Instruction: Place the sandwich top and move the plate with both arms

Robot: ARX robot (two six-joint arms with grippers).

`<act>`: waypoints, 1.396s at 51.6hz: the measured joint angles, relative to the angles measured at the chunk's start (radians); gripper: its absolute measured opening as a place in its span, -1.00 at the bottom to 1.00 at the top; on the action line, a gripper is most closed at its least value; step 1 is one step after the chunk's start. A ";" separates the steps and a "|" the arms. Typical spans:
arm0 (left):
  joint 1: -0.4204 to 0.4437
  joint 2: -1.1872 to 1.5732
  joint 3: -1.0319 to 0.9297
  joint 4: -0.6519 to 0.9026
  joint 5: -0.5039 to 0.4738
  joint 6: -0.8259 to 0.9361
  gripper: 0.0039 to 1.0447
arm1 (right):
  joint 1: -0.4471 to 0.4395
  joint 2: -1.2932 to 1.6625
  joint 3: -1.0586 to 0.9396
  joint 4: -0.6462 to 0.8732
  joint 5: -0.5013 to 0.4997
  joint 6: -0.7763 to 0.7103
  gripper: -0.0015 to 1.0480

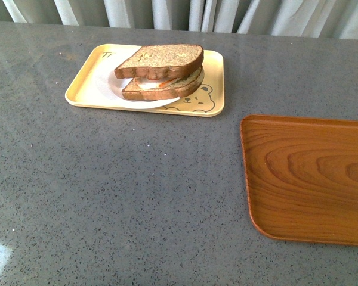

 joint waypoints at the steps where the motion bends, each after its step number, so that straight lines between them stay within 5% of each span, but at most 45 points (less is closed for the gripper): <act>1: 0.000 -0.013 0.000 -0.013 0.000 0.000 -0.98 | 0.000 0.000 0.000 0.000 0.000 0.000 0.82; 42: 0.000 -0.309 0.000 -0.326 0.000 0.000 -0.97 | 0.000 -0.001 0.000 0.000 0.000 0.000 0.82; 58: 0.000 -0.309 0.000 -0.326 0.000 0.000 0.11 | 0.000 -0.001 0.000 0.000 0.000 0.000 0.82; 72: 0.000 -0.309 0.000 -0.326 0.000 0.003 0.87 | 0.000 -0.001 0.000 0.000 0.000 0.000 0.82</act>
